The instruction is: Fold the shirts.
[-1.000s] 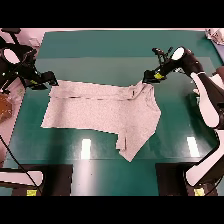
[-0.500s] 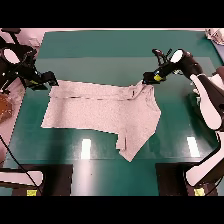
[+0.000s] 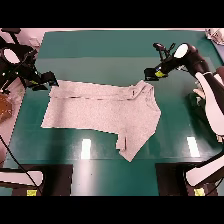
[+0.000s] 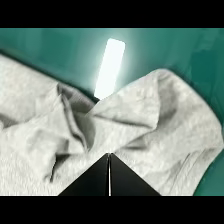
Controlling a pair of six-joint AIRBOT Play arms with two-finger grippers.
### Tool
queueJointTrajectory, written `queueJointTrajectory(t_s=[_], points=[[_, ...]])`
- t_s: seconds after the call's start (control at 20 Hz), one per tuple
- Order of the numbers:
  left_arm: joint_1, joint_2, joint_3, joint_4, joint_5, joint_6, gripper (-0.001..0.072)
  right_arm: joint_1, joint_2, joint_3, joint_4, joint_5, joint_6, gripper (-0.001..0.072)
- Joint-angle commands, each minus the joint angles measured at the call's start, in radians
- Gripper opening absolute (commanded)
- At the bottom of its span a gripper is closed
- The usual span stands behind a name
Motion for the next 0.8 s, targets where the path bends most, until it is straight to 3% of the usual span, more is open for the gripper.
queueJointTrajectory(t_s=[0.0,0.05,0.15,0.45,0.75], points=[[0.001,0.000,0.000,0.000,0.000,0.000,0.0705,0.024,0.063,0.002,-0.076,0.034,0.030,0.0014],[0.001,0.000,0.000,0.000,-0.001,0.000,0.0705,0.023,0.065,-0.008,-0.093,-0.007,0.056,0.0025],[0.001,0.000,0.000,0.000,-0.004,0.000,0.0705,0.011,0.048,-0.040,-0.095,-0.062,0.071,0.0378],[0.001,0.000,0.000,0.000,-0.005,0.000,0.0705,-0.033,-0.096,-0.048,0.027,-0.052,0.084,0.0379],[0.001,0.000,0.000,0.001,-0.003,0.001,0.0705,-0.024,-0.105,-0.034,0.042,-0.137,0.085,0.0379]])
